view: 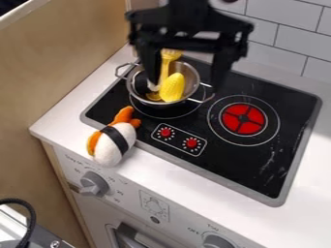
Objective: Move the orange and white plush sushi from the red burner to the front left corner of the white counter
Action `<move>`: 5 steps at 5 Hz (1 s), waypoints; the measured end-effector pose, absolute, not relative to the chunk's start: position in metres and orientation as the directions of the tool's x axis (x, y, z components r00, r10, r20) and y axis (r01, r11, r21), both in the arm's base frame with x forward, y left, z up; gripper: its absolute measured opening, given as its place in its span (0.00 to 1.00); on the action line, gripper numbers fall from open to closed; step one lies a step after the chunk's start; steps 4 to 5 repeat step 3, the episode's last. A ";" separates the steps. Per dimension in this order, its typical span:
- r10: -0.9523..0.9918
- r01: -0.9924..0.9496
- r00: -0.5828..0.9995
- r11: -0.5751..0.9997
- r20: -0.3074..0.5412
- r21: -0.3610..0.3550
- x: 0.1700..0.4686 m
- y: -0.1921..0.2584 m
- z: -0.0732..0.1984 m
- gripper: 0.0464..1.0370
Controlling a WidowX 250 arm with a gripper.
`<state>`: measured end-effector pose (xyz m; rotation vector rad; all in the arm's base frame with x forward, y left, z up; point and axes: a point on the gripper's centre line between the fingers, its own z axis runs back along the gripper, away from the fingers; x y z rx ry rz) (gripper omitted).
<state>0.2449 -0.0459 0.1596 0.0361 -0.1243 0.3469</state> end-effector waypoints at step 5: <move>0.328 -0.332 0.938 0.943 0.110 0.017 0.269 -0.054 0.161 0.96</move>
